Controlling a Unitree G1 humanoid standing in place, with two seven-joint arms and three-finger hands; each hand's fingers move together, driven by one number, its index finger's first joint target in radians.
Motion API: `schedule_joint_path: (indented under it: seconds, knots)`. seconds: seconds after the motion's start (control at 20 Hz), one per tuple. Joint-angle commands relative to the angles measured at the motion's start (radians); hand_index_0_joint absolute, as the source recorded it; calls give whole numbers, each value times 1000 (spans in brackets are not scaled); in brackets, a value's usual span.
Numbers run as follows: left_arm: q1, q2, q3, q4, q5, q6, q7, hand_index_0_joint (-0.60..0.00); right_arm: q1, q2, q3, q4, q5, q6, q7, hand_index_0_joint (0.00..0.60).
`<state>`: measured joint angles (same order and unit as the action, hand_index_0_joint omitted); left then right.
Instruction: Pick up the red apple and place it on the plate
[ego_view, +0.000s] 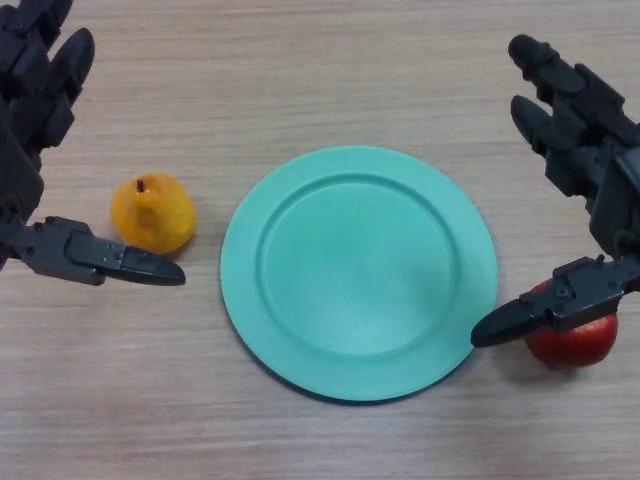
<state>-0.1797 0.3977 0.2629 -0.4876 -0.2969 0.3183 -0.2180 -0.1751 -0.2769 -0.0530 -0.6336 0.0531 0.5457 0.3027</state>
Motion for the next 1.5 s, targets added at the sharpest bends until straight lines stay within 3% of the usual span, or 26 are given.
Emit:
schedule_joint_path:
  seconds: [0.05,0.25,0.45,0.65,0.85,1.05,1.3,1.5]
  knots:
    - [-27,36,76,-53,-2,-130,5,0,-45,-24,-42,-55,13,-135,-14,0]
    - [-12,33,85,-81,-12,-81,-3,0,-54,-23,-37,-64,21,-113,-34,0]
    - [-6,29,85,-83,-5,-86,-7,0,-39,-33,-58,-66,23,-134,-6,0]
    - [-15,39,80,-73,-12,-60,-15,0,-26,-82,-134,-73,30,-104,49,0]
    - [-53,35,44,-38,28,-116,0,0,70,-91,-179,-48,-56,-207,113,0]
    - [-46,22,24,-41,19,-79,-12,0,176,-59,-241,98,-137,-471,143,0]
    - [-53,9,4,-49,34,-75,-17,0,182,-75,-272,389,-172,-719,79,0]
    - [-45,-3,-5,-51,43,-93,-13,0,146,-86,-221,564,-199,-740,-19,0]
